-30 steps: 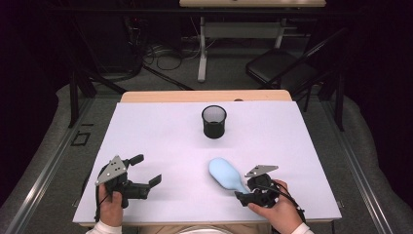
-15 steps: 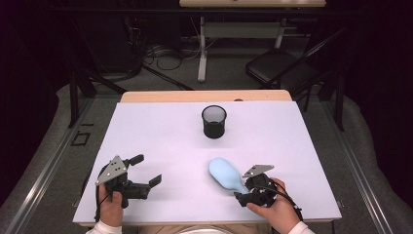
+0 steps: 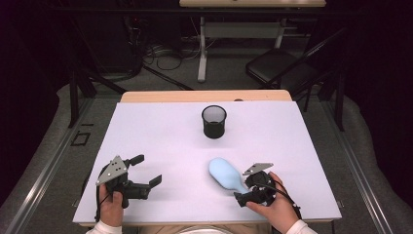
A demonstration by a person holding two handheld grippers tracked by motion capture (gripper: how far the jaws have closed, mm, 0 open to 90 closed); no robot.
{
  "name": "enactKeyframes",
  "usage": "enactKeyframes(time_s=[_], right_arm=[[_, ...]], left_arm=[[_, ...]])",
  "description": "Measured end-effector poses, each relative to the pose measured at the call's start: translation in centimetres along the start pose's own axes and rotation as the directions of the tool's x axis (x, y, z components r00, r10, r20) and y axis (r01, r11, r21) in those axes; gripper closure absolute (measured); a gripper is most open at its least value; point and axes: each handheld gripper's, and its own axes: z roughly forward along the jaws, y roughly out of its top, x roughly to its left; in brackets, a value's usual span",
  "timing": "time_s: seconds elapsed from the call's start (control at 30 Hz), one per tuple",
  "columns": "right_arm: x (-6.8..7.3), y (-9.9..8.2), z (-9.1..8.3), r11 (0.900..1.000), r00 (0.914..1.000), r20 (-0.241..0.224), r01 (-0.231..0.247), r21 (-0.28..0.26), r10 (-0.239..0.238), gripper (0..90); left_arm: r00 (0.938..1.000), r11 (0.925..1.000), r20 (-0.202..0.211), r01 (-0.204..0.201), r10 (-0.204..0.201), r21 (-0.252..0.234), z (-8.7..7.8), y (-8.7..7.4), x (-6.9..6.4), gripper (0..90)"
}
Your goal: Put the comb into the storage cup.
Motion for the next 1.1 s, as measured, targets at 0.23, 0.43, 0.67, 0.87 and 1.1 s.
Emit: enactKeyframes(time_s=[0.23,0.43,0.67,0.87,1.1], right_arm=[[-0.1,0.1,0.5,0.9993,0.9994,-0.009,-0.033,0.018,0.034,2.7],[-0.2,0.1,0.9,0.9993,0.9999,0.003,-0.015,0.034,0.015,0.0],[-0.1,0.2,1.5,0.9986,0.9998,0.003,-0.021,0.048,0.021,0.0],[-0.1,0.2,2.0,0.9978,0.9999,0.004,-0.015,0.065,0.015,0.0],[-0.1,0.1,2.5,0.9975,0.9999,0.007,-0.008,0.071,0.008,0.4]], left_arm=[[1.0000,1.0000,0.001,0.000,0.000,0.001,0.0,0.0,0.0,1.3],[1.0000,1.0000,0.001,0.000,0.000,0.002,0.0,0.0,0.0,1.3],[1.0000,1.0000,0.001,0.000,0.000,0.003,0.1,0.0,0.0,1.3],[1.0000,1.0000,0.003,0.000,0.000,0.004,0.1,0.0,0.0,1.3],[1.0000,1.0000,0.003,0.000,0.000,0.005,0.1,0.0,0.0,1.3]])
